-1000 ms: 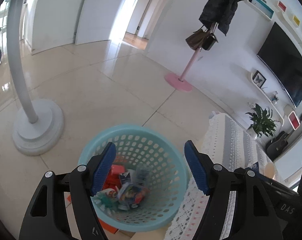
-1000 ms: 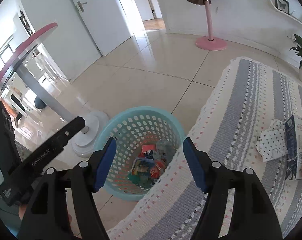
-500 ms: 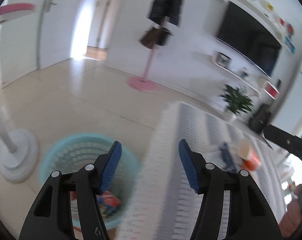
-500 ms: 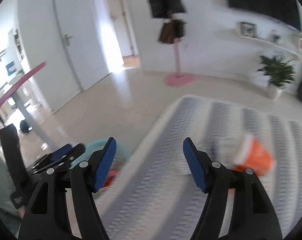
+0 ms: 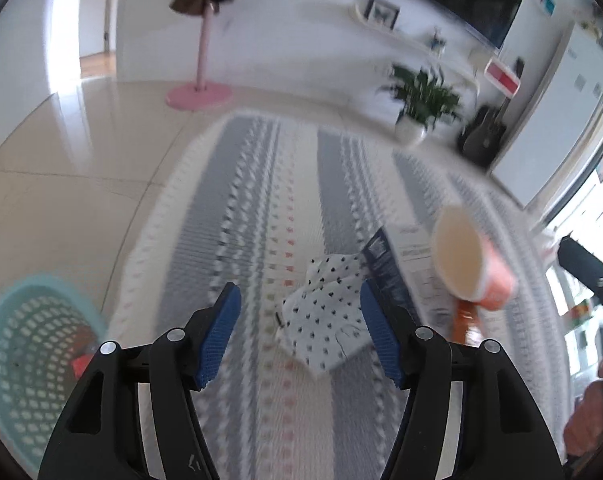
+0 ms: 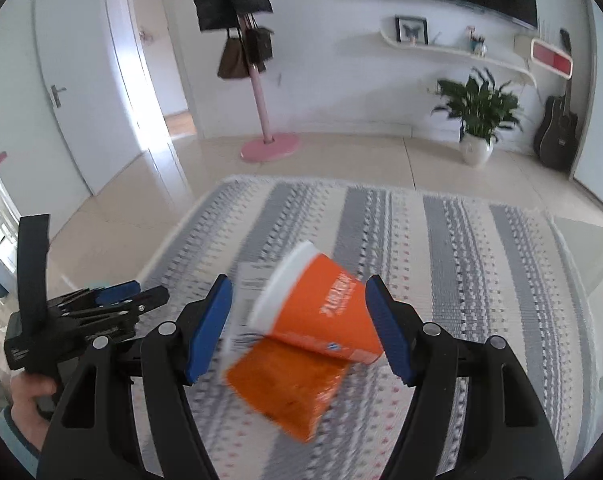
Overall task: Collect trash
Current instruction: 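Grasp the orange paper cup with the right tool and lift it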
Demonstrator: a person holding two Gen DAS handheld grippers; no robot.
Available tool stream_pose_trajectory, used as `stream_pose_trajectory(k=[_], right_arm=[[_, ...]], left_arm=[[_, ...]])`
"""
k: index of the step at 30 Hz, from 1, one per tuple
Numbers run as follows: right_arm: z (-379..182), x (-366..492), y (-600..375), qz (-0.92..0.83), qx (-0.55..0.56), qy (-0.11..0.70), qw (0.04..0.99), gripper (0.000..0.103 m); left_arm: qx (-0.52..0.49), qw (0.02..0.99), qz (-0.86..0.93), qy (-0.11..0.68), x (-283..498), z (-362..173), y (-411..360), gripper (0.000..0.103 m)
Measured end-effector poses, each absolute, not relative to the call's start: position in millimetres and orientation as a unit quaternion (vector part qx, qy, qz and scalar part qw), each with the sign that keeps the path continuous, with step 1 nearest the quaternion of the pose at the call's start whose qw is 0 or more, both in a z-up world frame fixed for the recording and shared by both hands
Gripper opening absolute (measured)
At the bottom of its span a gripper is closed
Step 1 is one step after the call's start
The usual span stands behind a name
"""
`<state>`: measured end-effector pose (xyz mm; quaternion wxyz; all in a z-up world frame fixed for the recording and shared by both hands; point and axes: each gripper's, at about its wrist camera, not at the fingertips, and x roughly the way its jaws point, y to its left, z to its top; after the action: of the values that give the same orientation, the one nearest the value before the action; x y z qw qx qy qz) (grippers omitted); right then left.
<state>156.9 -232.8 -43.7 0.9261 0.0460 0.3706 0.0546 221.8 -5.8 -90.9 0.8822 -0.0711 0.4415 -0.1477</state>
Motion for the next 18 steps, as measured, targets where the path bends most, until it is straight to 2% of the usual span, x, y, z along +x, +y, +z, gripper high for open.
stream_pose_trajectory(k=[5, 7, 8, 10, 12, 13, 18], right_arm=[[-73, 189, -251, 0.096, 0.079, 0.394, 0.911, 0.066], [-81, 199, -254, 0.108, 0.081, 0.407, 0.903, 0.066], [-84, 203, -254, 0.118, 0.086, 0.414, 0.899, 0.066], [-88, 208, -254, 0.123, 0.088, 0.426, 0.892, 0.066], [-88, 208, -253, 0.123, 0.084, 0.427, 0.892, 0.066], [-89, 208, -254, 0.123, 0.083, 0.428, 0.892, 0.066], [-89, 194, -251, 0.121, 0.056, 0.433, 0.891, 0.068]], left_arm=[[-0.046, 0.865, -0.168, 0.470, 240, -124, -29, 0.060], [-0.026, 0.871, -0.162, 0.463, 239, -126, -37, 0.057], [-0.015, 0.871, -0.161, 0.464, 238, -127, -41, 0.049], [0.001, 0.873, -0.150, 0.463, 237, -127, -45, 0.040], [0.020, 0.876, -0.139, 0.461, 234, -126, -48, 0.015], [0.025, 0.877, -0.134, 0.460, 232, -125, -48, 0.010], [0.031, 0.876, -0.145, 0.459, 203, -114, -37, 0.005]])
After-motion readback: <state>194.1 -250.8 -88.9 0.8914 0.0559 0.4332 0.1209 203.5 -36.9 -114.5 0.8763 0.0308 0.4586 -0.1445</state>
